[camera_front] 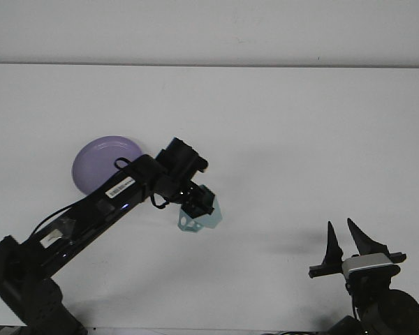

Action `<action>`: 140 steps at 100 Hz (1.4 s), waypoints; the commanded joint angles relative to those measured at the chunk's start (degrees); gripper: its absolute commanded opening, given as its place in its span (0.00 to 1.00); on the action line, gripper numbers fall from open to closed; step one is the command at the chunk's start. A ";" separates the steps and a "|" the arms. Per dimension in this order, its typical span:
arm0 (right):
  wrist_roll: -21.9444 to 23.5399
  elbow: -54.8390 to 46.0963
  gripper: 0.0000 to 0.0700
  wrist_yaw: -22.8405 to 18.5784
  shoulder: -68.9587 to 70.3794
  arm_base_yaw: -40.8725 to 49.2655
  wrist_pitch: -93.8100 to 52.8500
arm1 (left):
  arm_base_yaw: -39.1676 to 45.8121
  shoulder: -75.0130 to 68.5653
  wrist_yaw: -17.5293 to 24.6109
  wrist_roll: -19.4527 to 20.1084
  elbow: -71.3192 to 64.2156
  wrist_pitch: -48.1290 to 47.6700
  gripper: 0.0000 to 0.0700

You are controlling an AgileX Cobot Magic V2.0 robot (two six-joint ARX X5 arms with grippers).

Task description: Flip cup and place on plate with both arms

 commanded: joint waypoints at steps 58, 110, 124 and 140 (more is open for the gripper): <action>0.81 0.42 0.38 0.00 0.15 0.28 0.50 | 35.47 -5.57 -2.89 4.79 1.57 -0.17 0.02; 0.81 0.42 0.38 0.02 0.15 0.28 0.33 | 39.76 4.79 -8.92 8.41 2.25 3.10 0.02; 0.81 0.42 0.38 0.02 0.15 0.28 0.31 | 39.80 6.54 -10.49 8.46 2.25 2.84 0.02; 0.81 0.42 0.38 0.02 0.15 0.28 0.31 | 39.80 8.17 -10.54 9.01 2.25 2.80 0.02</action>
